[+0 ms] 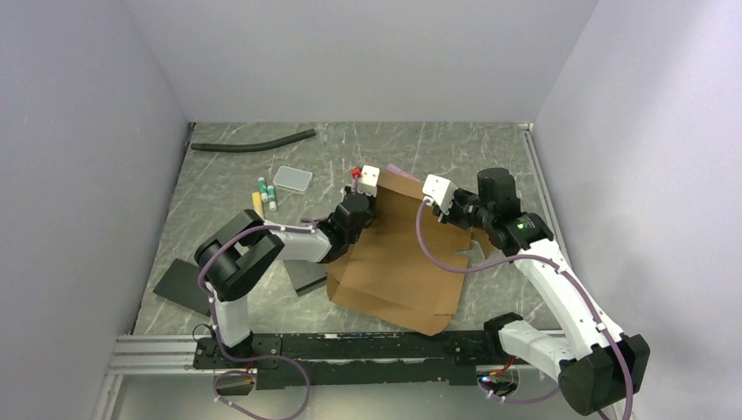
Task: Fold the paper box
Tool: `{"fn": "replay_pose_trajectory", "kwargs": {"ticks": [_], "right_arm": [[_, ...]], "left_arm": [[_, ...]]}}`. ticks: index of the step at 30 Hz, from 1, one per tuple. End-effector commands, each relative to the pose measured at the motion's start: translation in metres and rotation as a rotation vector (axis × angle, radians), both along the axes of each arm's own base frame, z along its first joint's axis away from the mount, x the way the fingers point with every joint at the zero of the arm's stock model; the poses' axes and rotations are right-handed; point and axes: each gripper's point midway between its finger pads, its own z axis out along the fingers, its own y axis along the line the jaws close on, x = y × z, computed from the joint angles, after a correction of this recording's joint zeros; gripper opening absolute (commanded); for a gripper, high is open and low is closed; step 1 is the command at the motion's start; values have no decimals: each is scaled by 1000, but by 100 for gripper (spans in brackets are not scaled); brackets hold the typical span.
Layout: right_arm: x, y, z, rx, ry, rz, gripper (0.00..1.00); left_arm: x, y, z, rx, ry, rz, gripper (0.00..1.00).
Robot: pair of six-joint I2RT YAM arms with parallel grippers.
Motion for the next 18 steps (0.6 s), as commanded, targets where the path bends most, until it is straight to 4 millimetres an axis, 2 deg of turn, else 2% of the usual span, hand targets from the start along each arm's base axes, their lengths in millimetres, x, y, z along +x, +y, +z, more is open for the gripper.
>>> {"fn": "replay_pose_trajectory", "kwargs": {"ticks": [1,7,11,13,16,18], "right_arm": [[5,7,19,39,-48,7,29],[8,2,28,21,-74,-8,59],[4,4,35,46,-74,-3,71],[0,5,47,81,-68,-3,76],[-8,7,82,159,-60,0,82],[-11,4,95,211,-5,-27,86]], "left_arm": [[-2,18,8,-63,40,149,0],[-3,22,-2,-64,52,186,0],[-6,22,-4,-61,40,182,0],[-7,21,-5,-58,36,183,0],[-8,23,-6,-46,36,198,0],[-9,26,-6,-41,35,217,0]]}}
